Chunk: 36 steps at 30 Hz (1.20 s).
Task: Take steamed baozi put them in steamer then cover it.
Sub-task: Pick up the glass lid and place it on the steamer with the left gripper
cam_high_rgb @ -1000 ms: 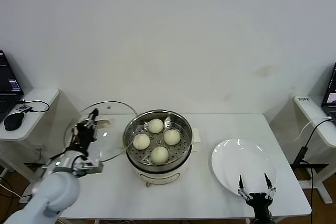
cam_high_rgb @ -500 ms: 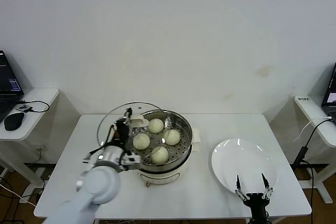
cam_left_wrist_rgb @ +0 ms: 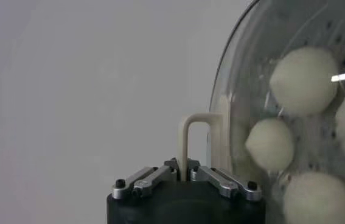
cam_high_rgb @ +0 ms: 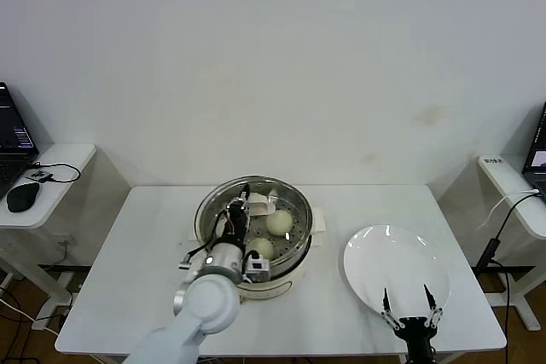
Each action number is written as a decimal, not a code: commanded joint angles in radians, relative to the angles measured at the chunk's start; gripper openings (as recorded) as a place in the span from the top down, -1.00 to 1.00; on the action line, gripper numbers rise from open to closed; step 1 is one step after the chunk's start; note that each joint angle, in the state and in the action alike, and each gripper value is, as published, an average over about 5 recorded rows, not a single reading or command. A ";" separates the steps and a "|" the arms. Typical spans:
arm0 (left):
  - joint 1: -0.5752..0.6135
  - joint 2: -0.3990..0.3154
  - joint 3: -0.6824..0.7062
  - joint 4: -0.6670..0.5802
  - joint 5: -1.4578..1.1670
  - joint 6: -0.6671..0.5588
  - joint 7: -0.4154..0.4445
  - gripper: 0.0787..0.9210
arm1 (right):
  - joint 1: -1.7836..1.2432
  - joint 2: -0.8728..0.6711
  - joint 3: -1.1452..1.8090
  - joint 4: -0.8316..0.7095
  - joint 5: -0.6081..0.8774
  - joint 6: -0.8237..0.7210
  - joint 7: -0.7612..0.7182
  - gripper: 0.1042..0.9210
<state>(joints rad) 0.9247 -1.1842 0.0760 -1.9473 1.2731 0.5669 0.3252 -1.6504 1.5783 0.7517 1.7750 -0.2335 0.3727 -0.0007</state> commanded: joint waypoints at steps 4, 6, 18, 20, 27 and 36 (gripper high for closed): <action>-0.029 -0.062 0.029 0.068 0.049 -0.010 -0.021 0.84 | 0.000 0.001 -0.015 -0.004 -0.010 0.008 -0.001 -0.76; -0.029 -0.064 0.025 0.078 0.048 -0.015 -0.028 0.84 | 0.001 0.000 -0.016 -0.006 -0.010 0.009 -0.002 -0.76; -0.003 -0.073 -0.004 0.095 0.054 -0.037 -0.044 0.84 | 0.001 -0.002 -0.022 -0.016 -0.007 0.011 -0.003 -0.76; 0.003 -0.070 -0.011 0.095 0.054 -0.040 -0.047 0.84 | 0.000 -0.002 -0.022 -0.017 -0.007 0.012 -0.003 -0.76; 0.008 -0.079 -0.022 0.107 0.051 -0.049 -0.057 0.84 | -0.001 -0.002 -0.026 -0.017 -0.007 0.012 -0.004 -0.76; 0.013 -0.084 -0.033 0.118 0.035 -0.061 -0.063 0.84 | -0.002 -0.002 -0.027 -0.019 -0.010 0.013 -0.005 -0.76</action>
<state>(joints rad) 0.9321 -1.2653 0.0516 -1.8352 1.3141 0.5108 0.2663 -1.6528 1.5763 0.7251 1.7568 -0.2432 0.3847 -0.0053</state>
